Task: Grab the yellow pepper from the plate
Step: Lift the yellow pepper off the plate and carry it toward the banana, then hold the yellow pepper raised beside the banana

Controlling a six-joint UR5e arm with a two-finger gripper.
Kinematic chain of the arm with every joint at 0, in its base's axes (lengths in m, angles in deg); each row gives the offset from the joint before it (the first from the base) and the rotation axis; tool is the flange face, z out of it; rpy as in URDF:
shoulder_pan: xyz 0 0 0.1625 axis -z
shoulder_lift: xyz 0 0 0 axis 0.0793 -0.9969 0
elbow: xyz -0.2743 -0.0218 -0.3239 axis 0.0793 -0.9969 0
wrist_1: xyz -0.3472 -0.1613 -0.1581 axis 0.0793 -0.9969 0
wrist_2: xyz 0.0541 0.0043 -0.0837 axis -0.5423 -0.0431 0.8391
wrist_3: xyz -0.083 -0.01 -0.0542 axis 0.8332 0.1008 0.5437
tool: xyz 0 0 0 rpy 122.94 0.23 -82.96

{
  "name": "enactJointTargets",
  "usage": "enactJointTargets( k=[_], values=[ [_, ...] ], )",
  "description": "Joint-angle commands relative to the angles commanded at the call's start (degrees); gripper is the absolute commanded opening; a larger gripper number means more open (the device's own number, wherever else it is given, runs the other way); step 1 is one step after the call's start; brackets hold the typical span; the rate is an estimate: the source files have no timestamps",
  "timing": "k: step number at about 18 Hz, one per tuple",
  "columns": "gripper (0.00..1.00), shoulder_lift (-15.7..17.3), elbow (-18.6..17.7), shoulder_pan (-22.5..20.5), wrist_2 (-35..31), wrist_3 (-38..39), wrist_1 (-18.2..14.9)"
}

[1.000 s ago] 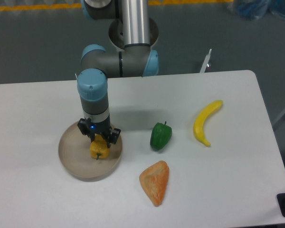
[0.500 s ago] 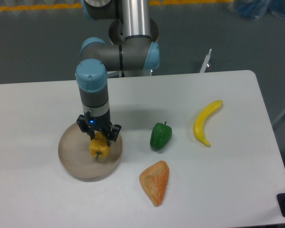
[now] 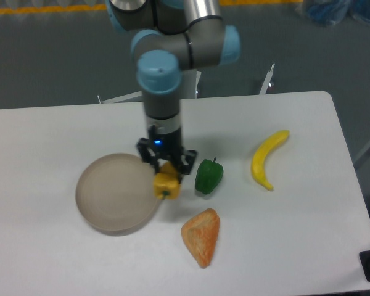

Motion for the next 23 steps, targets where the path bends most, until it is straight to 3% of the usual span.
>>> enactJointTargets(
  k=[1, 6, 23],
  values=[
    [0.4, 0.0, 0.87, -2.37, 0.09, -2.46, -0.09],
    [0.4, -0.88, 2.55, -6.25, 0.26, -7.49, 0.0],
    [0.4, -1.14, 2.73, -6.34, -0.26, -8.64, 0.26]
  ],
)
